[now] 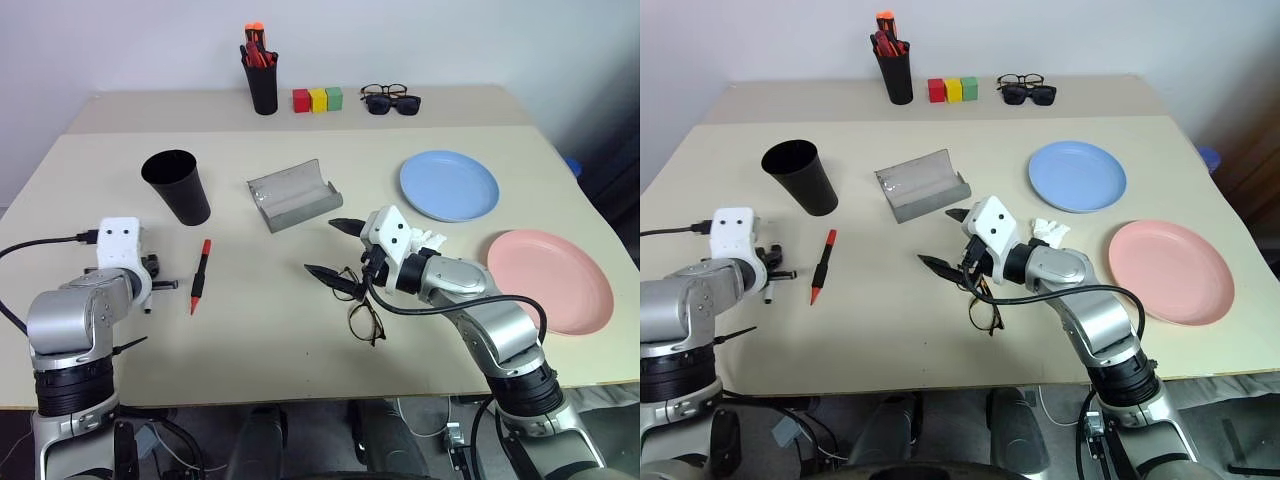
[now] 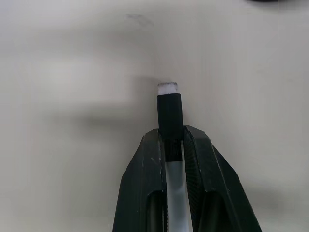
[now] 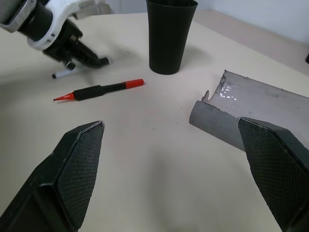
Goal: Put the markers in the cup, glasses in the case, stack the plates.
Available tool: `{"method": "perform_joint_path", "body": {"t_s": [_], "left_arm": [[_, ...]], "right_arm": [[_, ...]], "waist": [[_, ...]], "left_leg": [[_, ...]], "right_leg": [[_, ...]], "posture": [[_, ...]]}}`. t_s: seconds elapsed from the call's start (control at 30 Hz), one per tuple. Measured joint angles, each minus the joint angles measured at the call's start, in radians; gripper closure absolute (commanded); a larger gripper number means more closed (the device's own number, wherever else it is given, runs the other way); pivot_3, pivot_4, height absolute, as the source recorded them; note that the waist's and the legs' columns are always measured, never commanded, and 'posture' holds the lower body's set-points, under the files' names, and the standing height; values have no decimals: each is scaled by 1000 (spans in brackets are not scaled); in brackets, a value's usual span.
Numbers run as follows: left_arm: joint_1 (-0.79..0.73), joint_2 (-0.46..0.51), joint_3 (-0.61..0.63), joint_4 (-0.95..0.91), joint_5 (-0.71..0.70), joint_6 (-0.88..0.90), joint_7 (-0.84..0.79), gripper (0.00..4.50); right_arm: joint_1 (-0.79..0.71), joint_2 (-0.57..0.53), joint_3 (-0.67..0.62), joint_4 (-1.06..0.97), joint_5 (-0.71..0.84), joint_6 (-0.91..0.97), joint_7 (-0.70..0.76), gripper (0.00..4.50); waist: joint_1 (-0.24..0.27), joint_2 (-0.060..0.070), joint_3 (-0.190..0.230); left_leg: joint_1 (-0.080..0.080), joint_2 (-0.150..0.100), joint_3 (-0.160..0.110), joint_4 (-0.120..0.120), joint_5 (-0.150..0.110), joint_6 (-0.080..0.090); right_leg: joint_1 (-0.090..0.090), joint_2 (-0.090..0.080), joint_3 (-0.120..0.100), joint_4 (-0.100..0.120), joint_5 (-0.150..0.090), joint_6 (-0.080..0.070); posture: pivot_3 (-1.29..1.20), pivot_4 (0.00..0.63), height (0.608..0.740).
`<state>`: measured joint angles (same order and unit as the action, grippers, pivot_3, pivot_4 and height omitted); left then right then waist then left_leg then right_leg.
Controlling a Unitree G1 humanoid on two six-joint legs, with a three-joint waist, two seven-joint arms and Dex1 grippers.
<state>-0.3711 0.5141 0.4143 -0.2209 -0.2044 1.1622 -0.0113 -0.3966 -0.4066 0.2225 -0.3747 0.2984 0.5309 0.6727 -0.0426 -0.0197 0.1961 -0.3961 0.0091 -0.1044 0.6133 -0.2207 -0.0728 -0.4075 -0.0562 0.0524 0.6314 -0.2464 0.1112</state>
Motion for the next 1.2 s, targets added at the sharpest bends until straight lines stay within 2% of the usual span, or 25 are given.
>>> {"method": "perform_joint_path", "body": {"t_s": [0.1, 0.2, 0.3, 0.4, 0.5, 0.6, 0.77, 0.93, 1.1, 1.2], "left_arm": [[-64, 0, 69, 35, 61, -289, 84, 4479], [-189, 1, 101, 57, 63, -503, 98, 4479], [-329, 4, 22, 134, 57, -668, 21, 4479], [-403, -6, -93, 259, 94, -803, -32, 4479], [-411, -37, -172, 408, 134, -918, -49, 4479], [-411, -55, -199, 520, 151, -994, -49, 4479], [-404, -70, -195, 582, 141, -1086, -60, 4479], [-388, -82, -191, 635, 128, -1113, -66, 2098], [-385, -83, -156, 627, 101, -1114, -51, 2098], [-338, -96, -106, 503, 29, -1101, -54, 2098]], "right_arm": [[-11, 23, 0, 1, 0, -3, -10, 0], [-86, 98, -1, 42, -13, -31, -60, 0], [-154, 163, 1, 95, -24, -67, -91, 0], [-170, 194, 22, 129, -36, -97, -90, 0], [-170, 199, 29, 152, -47, -109, -87, 0], [-170, 199, 28, 155, -52, -121, -87, 0], [-163, 192, 26, 154, -59, -124, -90, 0], [-159, 191, 26, 154, -59, -125, -93, 0], [-159, 192, 26, 154, -60, -125, -93, 0], [-159, 191, 26, 154, -61, -126, -93, 0]], "waist": [[5, -1, 0], [9, -1, 0], [23, -2, 0], [26, -1, -1], [20, -1, 0], [11, -1, 0], [1, -1, 0], [-1, -1, 0], [-2, -1, 0], [-2, -1, 0]], "left_leg": [[-1, 0, 0, 0, 1, -1], [-2, -1, 0, 0, 2, -3], [-2, -1, 0, 1, 2, -4], [-2, -2, 1, 0, 2, -4], [-3, -1, 1, 0, 2, -4], [-5, 0, 0, -1, 2, -4], [-7, -1, -1, 0, 2, -4], [-7, -1, -1, 0, 2, -4], [-7, -1, -1, 0, 2, -4], [-7, -1, -1, 0, 2, -4]], "right_leg": [[0, -1, 0, -1, 0, 0], [0, -1, 0, -1, 0, 0], [0, -1, 0, -1, 0, 0], [0, -1, 0, -2, 0, 1], [-2, -1, 0, 0, 1, 1], [-4, 0, 0, 1, 1, 1], [-6, 0, 0, 1, 1, 1], [-6, 0, 0, 1, 1, 1], [-6, 0, -1, 1, 1, 1], [-6, 0, 0, 1, 1, 1]], "posture": [[0, 150, 740], [0, 150, 740], [0, 150, 740], [0, 150, 740], [0, 150, 740], [0, 150, 740], [0, 150, 740], [0, 150, 740], [0, 150, 740], [0, 150, 740]]}}
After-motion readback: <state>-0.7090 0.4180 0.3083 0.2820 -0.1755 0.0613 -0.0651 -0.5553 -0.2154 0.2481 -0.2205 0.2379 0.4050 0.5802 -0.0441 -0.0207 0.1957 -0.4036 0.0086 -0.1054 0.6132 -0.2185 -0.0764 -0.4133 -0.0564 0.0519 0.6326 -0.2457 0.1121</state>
